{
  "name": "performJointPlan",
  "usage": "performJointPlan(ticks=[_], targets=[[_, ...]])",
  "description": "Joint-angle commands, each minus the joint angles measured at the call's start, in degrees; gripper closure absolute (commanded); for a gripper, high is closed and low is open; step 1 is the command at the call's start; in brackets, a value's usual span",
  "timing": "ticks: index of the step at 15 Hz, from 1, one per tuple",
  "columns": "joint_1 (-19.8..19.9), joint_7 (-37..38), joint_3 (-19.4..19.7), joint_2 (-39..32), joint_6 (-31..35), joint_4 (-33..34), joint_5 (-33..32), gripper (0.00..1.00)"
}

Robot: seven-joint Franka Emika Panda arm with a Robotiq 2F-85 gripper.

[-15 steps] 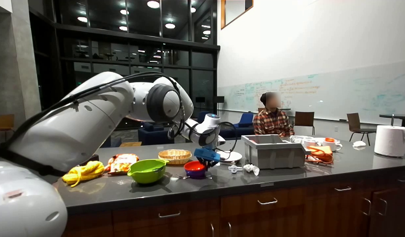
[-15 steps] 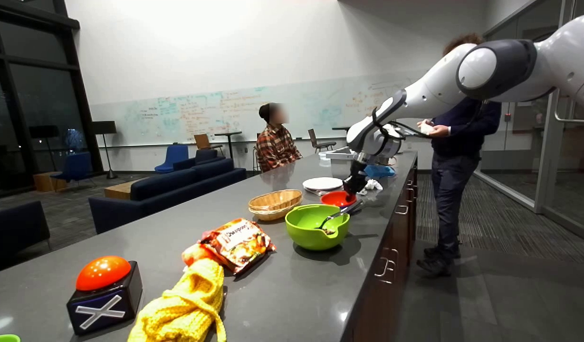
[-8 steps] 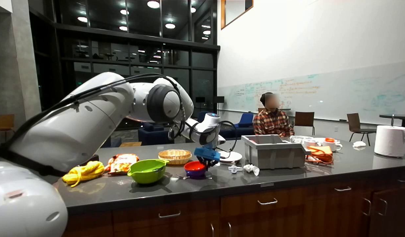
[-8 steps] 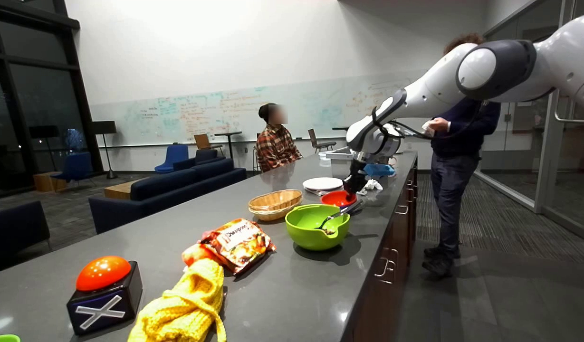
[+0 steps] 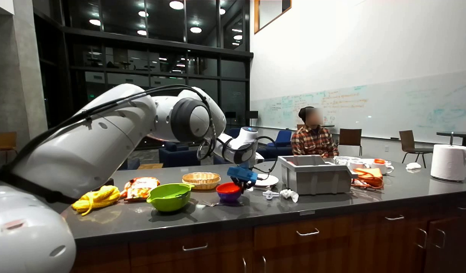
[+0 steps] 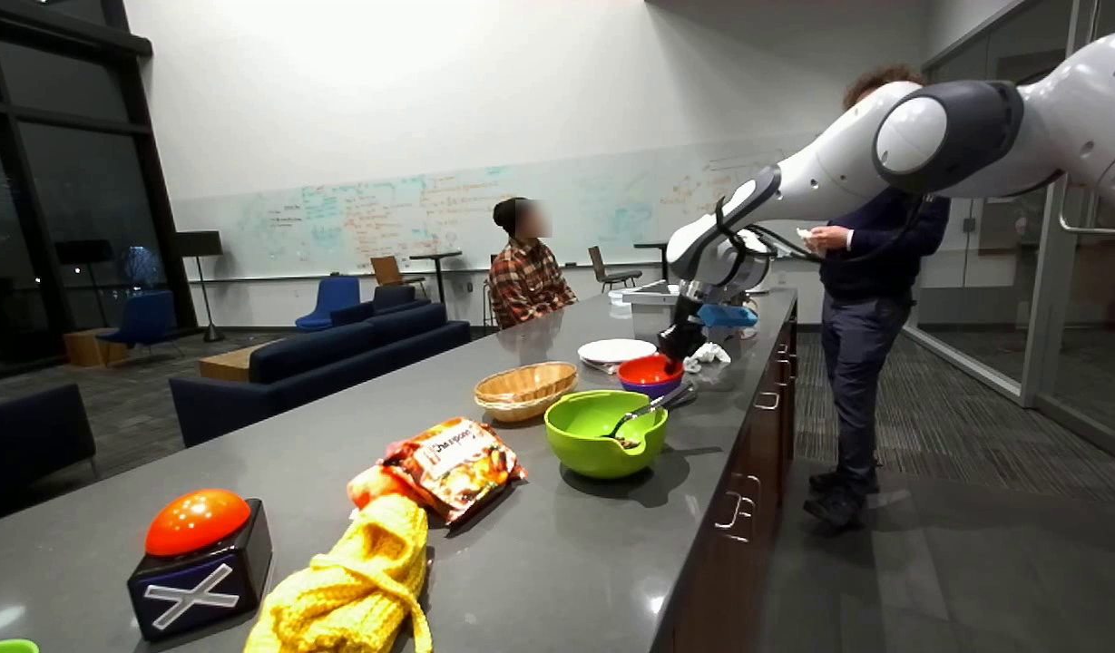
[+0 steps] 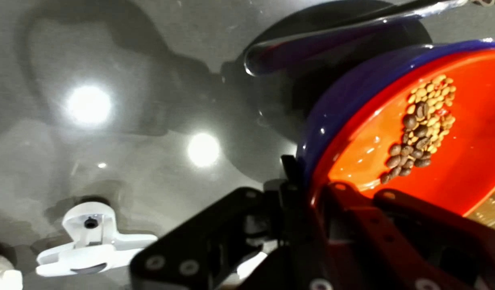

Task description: Move the purple and red bowl slightly to the right

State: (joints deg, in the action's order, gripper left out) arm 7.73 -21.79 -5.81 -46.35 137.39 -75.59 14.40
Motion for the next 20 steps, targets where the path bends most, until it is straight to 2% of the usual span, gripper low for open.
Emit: performJointPlan(ticks=[1, 20], targets=[[2.23, 1.58, -1.17, -0.84, -2.19, 3.25, 0.31, 0.98], [8.78, 6.67, -0.32, -3.37, -3.55, 7.83, 2.69, 0.98]])
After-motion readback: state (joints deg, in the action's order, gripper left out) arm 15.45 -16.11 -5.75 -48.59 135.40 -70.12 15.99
